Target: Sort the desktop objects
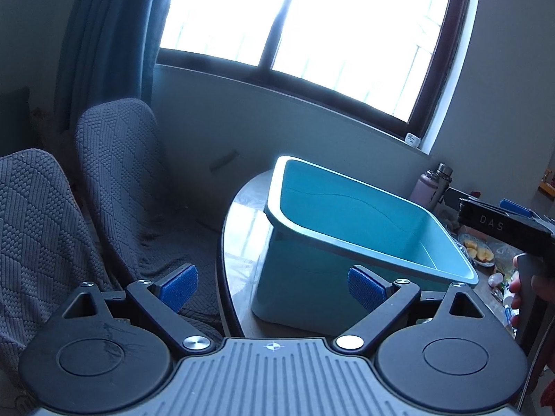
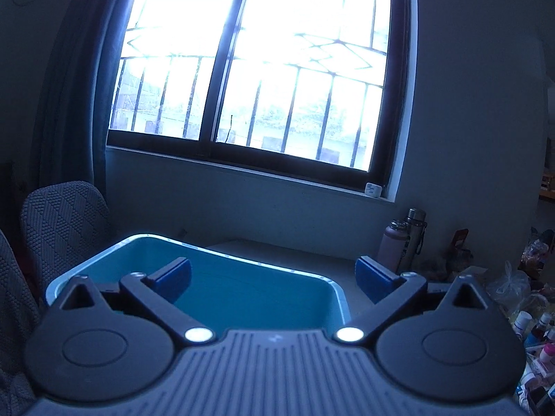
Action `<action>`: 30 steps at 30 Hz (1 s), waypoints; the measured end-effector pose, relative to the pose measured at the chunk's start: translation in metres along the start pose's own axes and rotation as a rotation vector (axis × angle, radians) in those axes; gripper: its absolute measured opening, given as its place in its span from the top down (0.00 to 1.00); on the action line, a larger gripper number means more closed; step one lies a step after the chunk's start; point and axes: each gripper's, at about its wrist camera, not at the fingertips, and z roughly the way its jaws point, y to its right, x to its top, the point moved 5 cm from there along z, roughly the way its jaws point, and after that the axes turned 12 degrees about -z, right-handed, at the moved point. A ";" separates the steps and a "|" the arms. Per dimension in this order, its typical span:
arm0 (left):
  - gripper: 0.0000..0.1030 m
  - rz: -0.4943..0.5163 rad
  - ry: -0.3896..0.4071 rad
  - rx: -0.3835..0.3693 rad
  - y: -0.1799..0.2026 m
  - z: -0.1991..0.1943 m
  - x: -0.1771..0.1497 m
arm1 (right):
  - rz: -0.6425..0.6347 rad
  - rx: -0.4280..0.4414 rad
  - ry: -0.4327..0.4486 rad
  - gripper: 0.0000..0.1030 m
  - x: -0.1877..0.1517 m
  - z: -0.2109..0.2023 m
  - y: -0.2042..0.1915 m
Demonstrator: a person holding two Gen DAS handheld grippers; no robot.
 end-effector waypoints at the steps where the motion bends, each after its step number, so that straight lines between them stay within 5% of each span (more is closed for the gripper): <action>1: 0.08 0.007 -0.003 -0.004 0.003 0.001 -0.001 | 0.002 -0.006 -0.005 0.02 -0.003 -0.001 0.002; 9: 0.08 0.066 -0.075 -0.033 0.025 0.004 -0.014 | 0.073 -0.035 -0.077 0.02 -0.032 -0.018 0.026; 20: 0.08 0.145 -0.359 -0.061 0.041 0.020 -0.085 | 0.212 0.035 -0.336 0.02 -0.129 -0.063 0.027; 30: 0.08 0.136 -0.492 -0.045 0.044 0.042 -0.115 | 0.231 -0.016 -0.491 0.02 -0.171 -0.072 0.050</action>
